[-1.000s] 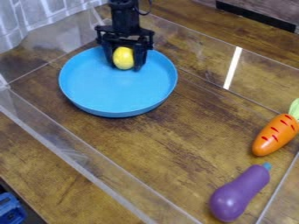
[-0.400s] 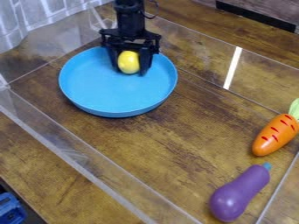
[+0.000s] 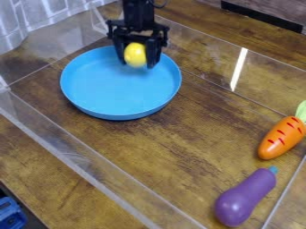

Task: Remove the lemon from the blue tray and put it on the table

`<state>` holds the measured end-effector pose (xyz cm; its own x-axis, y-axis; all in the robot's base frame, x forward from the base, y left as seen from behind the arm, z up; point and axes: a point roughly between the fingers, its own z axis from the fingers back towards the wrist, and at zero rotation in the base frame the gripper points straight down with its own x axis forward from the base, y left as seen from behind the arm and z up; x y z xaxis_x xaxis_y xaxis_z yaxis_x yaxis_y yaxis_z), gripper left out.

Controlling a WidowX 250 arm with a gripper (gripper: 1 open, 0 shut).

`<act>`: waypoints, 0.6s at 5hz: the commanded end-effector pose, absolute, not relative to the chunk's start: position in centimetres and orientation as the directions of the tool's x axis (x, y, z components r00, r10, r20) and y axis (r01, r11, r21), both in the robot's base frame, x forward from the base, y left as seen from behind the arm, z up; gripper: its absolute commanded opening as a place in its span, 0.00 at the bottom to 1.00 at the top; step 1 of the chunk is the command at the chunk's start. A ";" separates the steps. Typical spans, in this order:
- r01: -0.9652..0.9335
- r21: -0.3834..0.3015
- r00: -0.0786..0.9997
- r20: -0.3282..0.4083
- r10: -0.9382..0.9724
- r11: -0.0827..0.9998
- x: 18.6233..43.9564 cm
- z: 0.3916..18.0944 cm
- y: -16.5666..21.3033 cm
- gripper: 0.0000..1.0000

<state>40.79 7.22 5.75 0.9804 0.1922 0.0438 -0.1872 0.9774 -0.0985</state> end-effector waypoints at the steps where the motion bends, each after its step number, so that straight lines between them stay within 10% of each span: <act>1: -0.211 -0.096 0.965 0.140 0.223 0.973 41.9 10.1 7.1 0.00; 3: -0.291 -0.101 0.943 0.140 0.303 0.952 42.3 10.7 7.0 0.00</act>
<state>41.26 7.44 6.91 0.9479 0.3164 0.0373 -0.3120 0.9456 -0.0928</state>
